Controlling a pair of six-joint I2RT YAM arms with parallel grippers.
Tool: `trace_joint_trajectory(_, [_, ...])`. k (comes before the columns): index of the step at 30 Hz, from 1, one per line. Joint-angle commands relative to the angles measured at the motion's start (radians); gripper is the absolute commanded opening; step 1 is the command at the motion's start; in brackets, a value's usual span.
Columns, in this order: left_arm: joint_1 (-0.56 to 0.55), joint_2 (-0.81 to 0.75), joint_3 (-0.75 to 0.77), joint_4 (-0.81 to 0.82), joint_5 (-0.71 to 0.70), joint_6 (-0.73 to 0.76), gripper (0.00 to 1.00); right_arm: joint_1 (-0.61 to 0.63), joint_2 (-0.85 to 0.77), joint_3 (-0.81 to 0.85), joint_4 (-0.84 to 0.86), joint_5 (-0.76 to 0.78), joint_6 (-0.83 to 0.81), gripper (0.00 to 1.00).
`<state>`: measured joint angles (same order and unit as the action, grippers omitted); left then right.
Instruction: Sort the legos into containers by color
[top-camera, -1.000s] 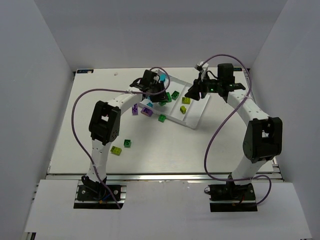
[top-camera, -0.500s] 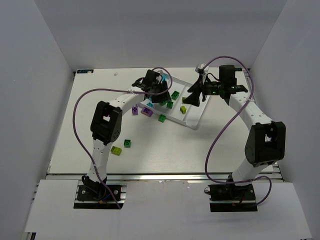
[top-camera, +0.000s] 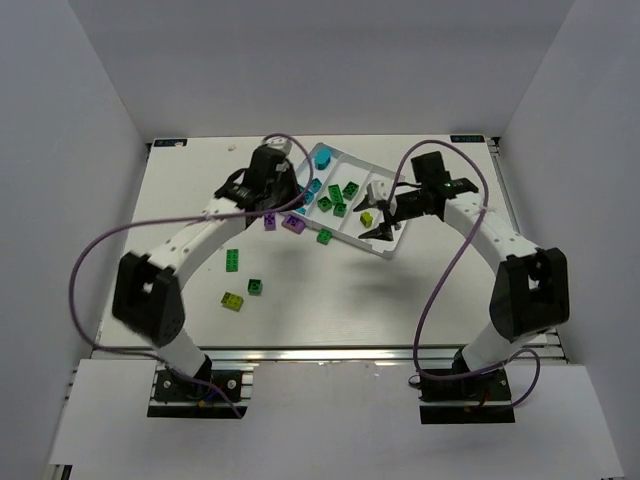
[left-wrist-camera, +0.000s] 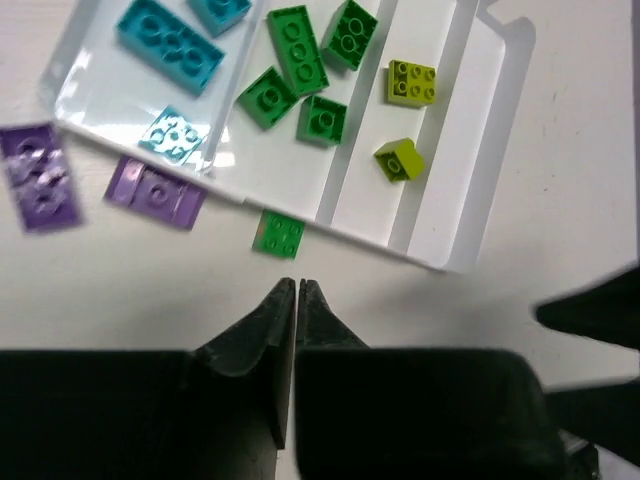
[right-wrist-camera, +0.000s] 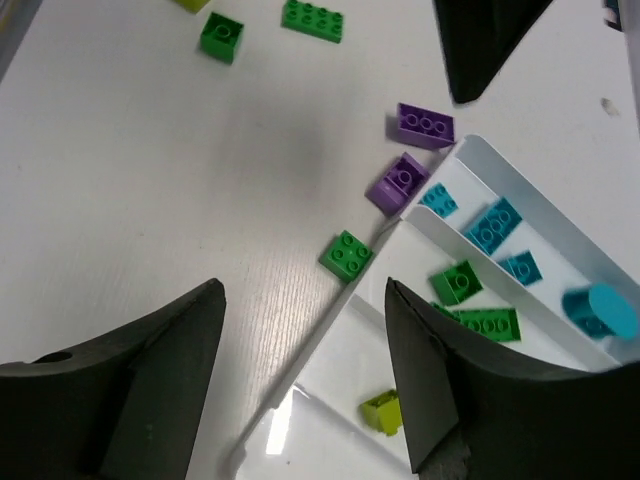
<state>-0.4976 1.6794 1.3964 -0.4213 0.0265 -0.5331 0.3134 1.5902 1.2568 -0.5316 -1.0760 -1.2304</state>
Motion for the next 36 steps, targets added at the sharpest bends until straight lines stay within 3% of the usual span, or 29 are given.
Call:
trace_joint_trajectory(1, [0.017,-0.196,-0.147,-0.016,-0.115,-0.059,0.17,0.056,0.098,0.168,-0.429,0.025,-0.475,0.67])
trace_joint_trajectory(2, [0.021,-0.280,-0.224,-0.025,-0.153,-0.098,0.23,0.068,0.115,0.190,-0.465,0.036,-0.528,0.63])
trace_joint_trajectory(3, [0.027,-0.323,-0.259,-0.033,-0.175,-0.122,0.35,0.096,0.126,0.208,-0.488,0.048,-0.537,0.62])
trace_joint_trajectory(5, [0.030,-0.400,-0.325,-0.065,-0.209,-0.183,0.43,0.124,0.143,0.230,-0.502,0.076,-0.537,0.62])
trace_joint_trajectory(6, [0.033,-0.468,-0.382,-0.080,-0.236,-0.206,0.54,0.154,0.143,0.228,-0.492,0.086,-0.523,0.62])
trace_joint_trajectory(8, [0.034,-0.527,-0.431,-0.134,-0.261,-0.289,0.64,0.187,0.134,0.208,-0.402,0.123,-0.454,0.65])
trace_joint_trajectory(11, [0.040,-0.598,-0.494,-0.274,-0.309,-0.449,0.77,0.234,0.114,0.179,-0.188,0.186,-0.183,0.69])
trace_joint_trajectory(12, [0.044,-0.610,-0.505,-0.313,-0.318,-0.503,0.79,0.249,0.111,0.179,-0.130,0.214,-0.005,0.71])
trace_joint_trajectory(14, [0.048,-0.632,-0.537,-0.443,-0.350,-0.671,0.86,0.253,0.116,0.184,-0.049,0.258,0.132,0.79])
trace_joint_trajectory(16, [0.053,-0.639,-0.572,-0.497,-0.326,-0.758,0.88,0.253,0.116,0.188,0.034,0.296,0.280,0.89])
trace_joint_trajectory(20, [0.057,-0.642,-0.626,-0.517,-0.277,-0.870,0.88,0.253,0.087,0.133,0.201,0.379,0.492,0.89])
trace_joint_trajectory(22, [0.065,-0.635,-0.639,-0.533,-0.272,-0.907,0.88,0.253,0.100,0.154,0.203,0.405,0.545,0.89])
trace_joint_trajectory(25, [0.074,-0.626,-0.655,-0.554,-0.284,-0.956,0.87,0.250,0.128,0.194,0.131,0.422,0.568,0.89])
trace_joint_trajectory(29, [0.103,-0.626,-0.712,-0.510,-0.272,-0.987,0.80,0.248,0.088,0.133,0.180,0.415,0.575,0.89])
trace_joint_trajectory(36, [0.185,-0.574,-0.761,-0.439,-0.284,-0.929,0.75,0.242,0.036,0.072,0.214,0.406,0.571,0.89])
